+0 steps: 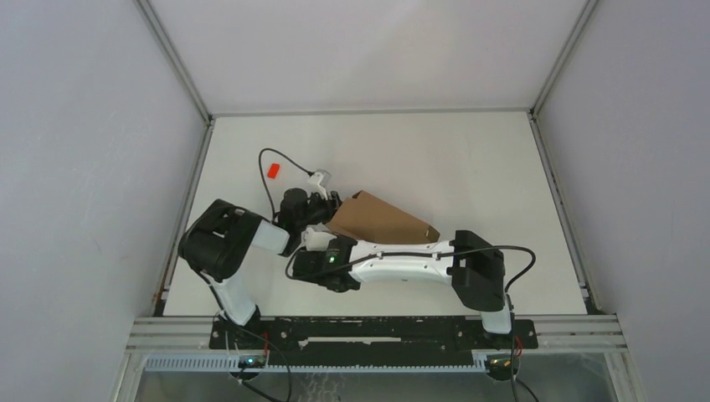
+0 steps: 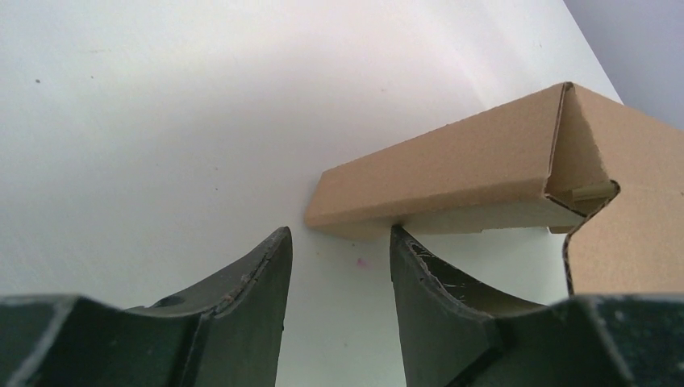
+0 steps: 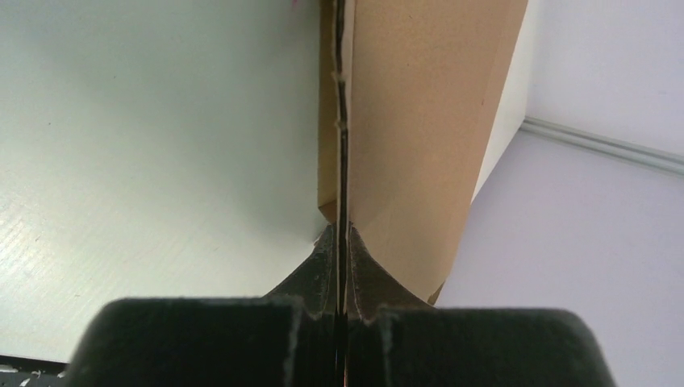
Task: Fold the paper box
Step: Fold the paper box at the center of the board.
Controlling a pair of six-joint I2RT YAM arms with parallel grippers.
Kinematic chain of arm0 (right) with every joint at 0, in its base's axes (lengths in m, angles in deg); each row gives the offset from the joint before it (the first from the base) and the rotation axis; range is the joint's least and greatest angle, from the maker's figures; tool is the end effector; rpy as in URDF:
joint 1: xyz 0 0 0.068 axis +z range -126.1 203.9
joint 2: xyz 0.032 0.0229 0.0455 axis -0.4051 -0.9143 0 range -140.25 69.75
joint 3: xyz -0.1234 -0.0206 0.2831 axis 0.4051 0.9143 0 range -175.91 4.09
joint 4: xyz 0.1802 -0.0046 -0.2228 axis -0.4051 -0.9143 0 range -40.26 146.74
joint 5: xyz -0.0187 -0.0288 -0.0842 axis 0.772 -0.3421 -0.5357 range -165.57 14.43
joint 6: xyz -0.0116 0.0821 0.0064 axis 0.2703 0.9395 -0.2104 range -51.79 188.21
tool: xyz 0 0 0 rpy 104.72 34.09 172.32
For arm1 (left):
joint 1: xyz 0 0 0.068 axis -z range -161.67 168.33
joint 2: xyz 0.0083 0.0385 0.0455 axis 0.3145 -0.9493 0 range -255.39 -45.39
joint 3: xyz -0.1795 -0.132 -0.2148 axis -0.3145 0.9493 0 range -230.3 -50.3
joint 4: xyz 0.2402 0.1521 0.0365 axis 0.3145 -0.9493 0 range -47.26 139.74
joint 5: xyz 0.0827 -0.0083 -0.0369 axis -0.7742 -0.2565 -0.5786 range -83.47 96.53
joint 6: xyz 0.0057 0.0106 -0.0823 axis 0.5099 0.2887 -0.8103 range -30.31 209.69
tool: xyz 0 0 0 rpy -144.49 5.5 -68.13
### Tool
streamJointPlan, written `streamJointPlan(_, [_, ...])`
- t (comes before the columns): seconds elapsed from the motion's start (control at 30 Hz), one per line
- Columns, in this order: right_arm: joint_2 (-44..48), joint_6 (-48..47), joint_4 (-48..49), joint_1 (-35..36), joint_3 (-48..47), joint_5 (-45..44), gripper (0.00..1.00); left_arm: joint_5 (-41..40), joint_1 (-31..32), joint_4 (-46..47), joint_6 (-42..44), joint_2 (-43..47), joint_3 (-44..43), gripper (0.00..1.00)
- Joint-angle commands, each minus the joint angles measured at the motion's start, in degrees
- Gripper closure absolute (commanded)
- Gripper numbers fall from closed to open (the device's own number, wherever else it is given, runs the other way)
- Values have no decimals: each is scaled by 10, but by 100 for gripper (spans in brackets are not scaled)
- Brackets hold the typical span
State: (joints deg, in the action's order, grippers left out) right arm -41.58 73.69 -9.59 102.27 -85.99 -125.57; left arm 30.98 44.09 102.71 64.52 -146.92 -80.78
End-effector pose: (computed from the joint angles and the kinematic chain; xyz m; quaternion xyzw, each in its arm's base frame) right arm 0.1371 0.3902 0.2314 -0.5311 0.7342 -0.3015 0.2966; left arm 0.3098 -0.1829 0.1282 0.1284 0.7904 -0.4016 0.4445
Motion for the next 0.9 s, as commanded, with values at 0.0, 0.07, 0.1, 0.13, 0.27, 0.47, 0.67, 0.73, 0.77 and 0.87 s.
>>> streamJointPlan(0.0, [25, -18, 37, -7, 4, 54, 100, 1, 4, 27, 15, -4, -34, 47])
streamJointPlan(0.07, [27, -22, 40, -9, 8, 61, 100, -1, 6, 28, 15, -6, -40, 47])
streamJointPlan(0.1, [28, -24, 43, -12, 11, 66, 100, -1, 6, 27, 15, -8, -42, 47])
streamJointPlan(0.13, [31, -25, 46, -14, 13, 70, 100, 0, 7, 27, 14, -10, -45, 47])
streamJointPlan(0.27, [39, -31, 56, -28, 24, 94, 100, 1, 11, 21, 14, -16, -59, 47])
streamJointPlan(0.47, [56, -41, 67, -54, 32, 137, 100, 7, 11, 6, 17, -22, -78, 47])
streamJointPlan(0.67, [79, -52, 66, -93, 32, 193, 100, 10, 11, -17, 24, -23, -98, 47])
streamJointPlan(0.73, [80, -53, 60, -108, 28, 213, 100, 10, 11, -21, 24, -24, -104, 47])
streamJointPlan(0.77, [81, -54, 58, -116, 26, 223, 100, 11, 12, -25, 25, -25, -108, 47])
streamJointPlan(0.87, [82, -53, 47, -142, 17, 258, 100, 14, 11, -34, 27, -31, -121, 47])
